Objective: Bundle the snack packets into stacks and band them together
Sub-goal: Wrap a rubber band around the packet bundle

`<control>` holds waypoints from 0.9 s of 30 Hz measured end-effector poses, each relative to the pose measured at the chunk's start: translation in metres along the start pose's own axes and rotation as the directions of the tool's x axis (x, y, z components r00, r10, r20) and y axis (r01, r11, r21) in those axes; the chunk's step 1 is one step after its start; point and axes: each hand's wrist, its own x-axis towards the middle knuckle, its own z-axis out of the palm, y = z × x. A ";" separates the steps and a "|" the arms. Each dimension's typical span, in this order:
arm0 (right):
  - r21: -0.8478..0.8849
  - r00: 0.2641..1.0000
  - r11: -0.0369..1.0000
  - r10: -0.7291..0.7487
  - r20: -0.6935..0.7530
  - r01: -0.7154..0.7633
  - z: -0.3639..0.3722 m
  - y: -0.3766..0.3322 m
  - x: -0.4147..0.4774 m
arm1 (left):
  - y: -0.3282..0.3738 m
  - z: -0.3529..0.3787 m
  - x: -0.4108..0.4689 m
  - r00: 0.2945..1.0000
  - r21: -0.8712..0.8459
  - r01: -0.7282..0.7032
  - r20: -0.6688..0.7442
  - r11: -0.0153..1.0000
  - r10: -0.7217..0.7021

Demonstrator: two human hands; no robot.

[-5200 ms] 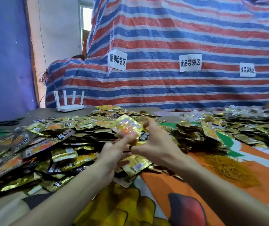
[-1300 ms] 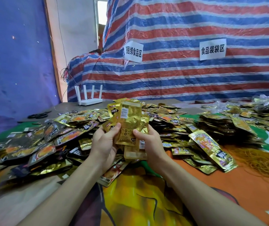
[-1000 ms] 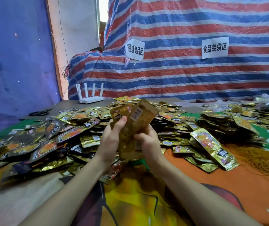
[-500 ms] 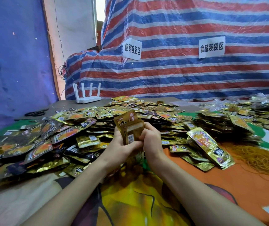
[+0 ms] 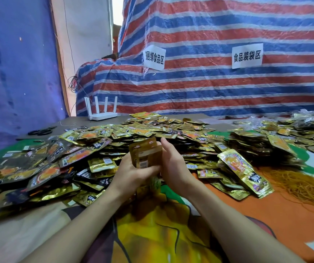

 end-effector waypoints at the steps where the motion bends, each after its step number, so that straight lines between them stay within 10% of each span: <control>1: -0.074 0.999 0.997 -0.028 -0.034 0.026 -0.001 -0.003 -0.001 | 0.001 0.000 0.001 1.000 0.002 0.014 0.020 1.000 -0.014; 6: -0.625 0.911 0.779 -0.298 -0.285 0.059 -0.030 -0.012 -0.002 | 0.002 -0.001 -0.002 0.987 -0.124 0.158 0.054 0.980 -0.152; 12: -0.900 0.949 0.326 0.224 -0.223 -0.289 -0.049 -0.008 -0.007 | -0.003 -0.009 0.000 0.962 -0.231 0.229 -0.095 0.946 -0.256; 21: -0.893 0.970 0.393 -0.017 -0.243 -0.217 -0.045 -0.004 -0.006 | -0.003 -0.007 0.001 0.945 -0.272 0.228 -0.170 0.935 -0.280; 27: -0.925 0.968 0.286 0.098 -0.231 -0.250 -0.048 -0.002 -0.005 | -0.002 -0.007 0.000 0.954 -0.267 0.208 -0.156 0.941 -0.255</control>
